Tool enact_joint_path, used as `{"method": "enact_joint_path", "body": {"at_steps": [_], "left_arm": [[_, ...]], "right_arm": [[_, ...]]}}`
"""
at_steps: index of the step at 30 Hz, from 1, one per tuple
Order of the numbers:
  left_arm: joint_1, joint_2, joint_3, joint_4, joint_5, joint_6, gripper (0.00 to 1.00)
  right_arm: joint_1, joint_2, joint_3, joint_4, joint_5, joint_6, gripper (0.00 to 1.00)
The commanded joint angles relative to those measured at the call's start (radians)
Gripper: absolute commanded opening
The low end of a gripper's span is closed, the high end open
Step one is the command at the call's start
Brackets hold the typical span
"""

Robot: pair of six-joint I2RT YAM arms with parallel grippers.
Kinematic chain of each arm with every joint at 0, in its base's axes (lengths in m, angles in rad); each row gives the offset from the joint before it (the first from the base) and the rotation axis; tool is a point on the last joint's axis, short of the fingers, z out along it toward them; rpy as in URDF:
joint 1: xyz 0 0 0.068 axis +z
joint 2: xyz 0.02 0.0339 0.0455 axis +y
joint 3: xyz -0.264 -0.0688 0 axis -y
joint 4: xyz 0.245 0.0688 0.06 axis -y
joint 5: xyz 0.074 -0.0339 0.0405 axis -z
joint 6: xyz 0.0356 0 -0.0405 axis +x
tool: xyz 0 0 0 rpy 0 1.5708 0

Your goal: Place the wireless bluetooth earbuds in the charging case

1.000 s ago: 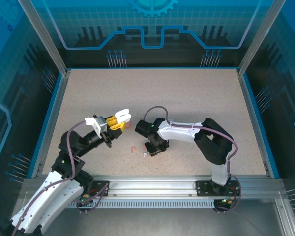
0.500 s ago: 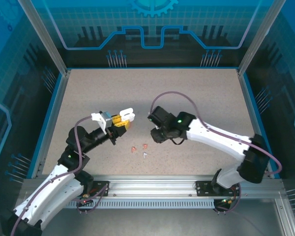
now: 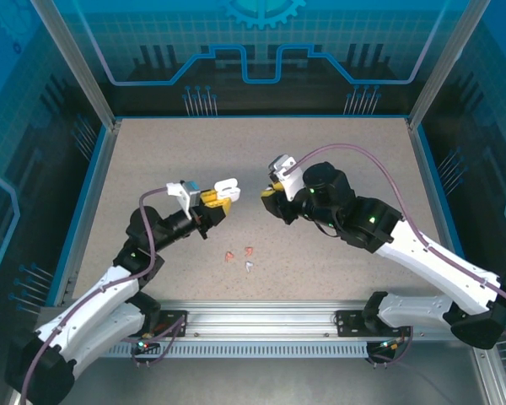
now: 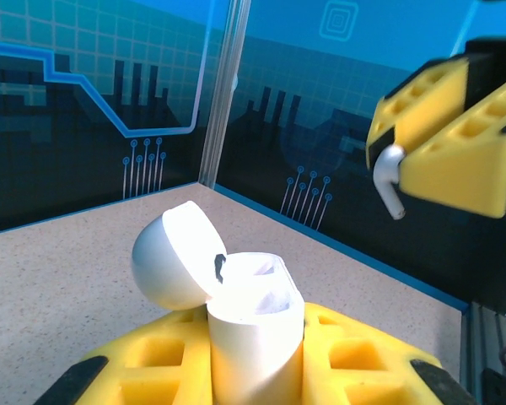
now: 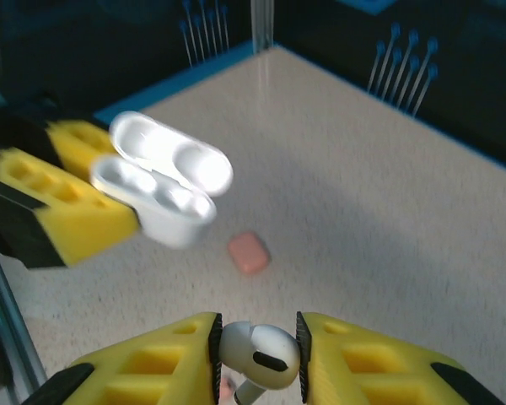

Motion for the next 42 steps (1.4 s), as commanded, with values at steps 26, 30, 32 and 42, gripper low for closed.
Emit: {"method": "enact_joint_path", "body": {"at_steps": [26, 30, 32, 42], "left_arm": [[-0.021, 0.053, 0.033, 0.204, 0.052, -0.094, 0.0], [-0.024, 0.05, 0.031, 0.204, 0.051, -0.098, 0.0], [-0.024, 0.049, 0.028, 0.204, 0.05, -0.097, 0.0], [-0.024, 0.045, 0.03, 0.204, 0.047, -0.102, 0.0]], "right_arm": [[-0.013, 0.167, 0.101, 0.211, -0.123, -0.064, 0.31], [-0.013, 0.17, 0.094, 0.206, -0.106, -0.062, 0.3], [-0.013, 0.173, 0.095, 0.204, -0.102, -0.062, 0.3], [-0.014, 0.188, 0.098, 0.196, -0.07, -0.069, 0.3]]}}
